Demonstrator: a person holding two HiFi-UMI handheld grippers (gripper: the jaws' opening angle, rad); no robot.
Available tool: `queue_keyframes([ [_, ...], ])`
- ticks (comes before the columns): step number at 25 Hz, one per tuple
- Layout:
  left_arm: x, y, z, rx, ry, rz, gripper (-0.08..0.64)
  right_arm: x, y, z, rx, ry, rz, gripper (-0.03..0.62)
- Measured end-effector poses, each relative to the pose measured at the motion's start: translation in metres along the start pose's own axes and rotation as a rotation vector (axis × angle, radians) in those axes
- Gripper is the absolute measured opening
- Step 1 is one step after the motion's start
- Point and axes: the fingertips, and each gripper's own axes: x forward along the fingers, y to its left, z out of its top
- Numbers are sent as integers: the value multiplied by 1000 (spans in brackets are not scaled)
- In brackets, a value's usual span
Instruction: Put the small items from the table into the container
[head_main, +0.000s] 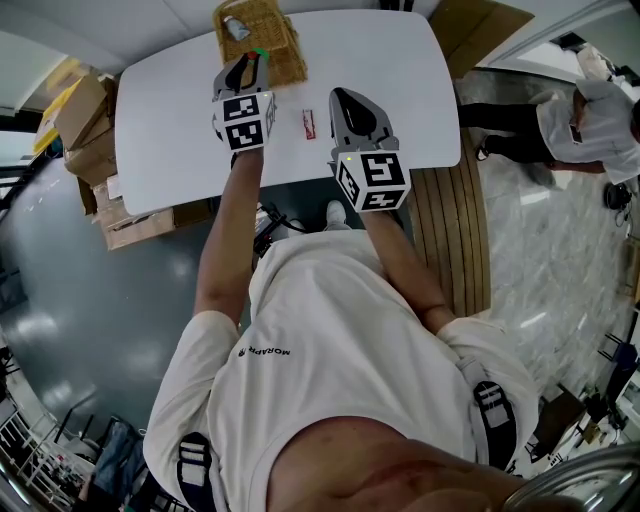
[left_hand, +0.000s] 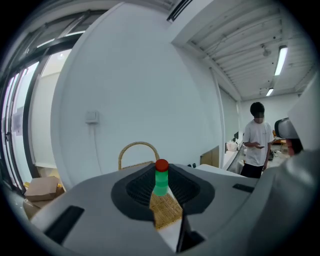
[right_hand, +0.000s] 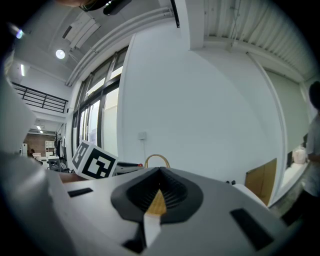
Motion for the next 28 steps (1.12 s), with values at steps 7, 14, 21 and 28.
queue_keyframes([
  [7, 22, 9, 1, 45, 2, 7, 78, -1, 2, 1, -4, -1, 2, 12],
  [14, 40, 23, -7, 74, 22, 35, 78, 0, -2, 4, -8, -9, -11, 12],
  [21, 52, 25, -17, 77, 49, 41, 78, 1, -7, 3, -10, -6, -19, 12],
  [28, 61, 23, -28, 57, 103, 17, 107, 0, -13, 2, -7, -5, -26, 12],
])
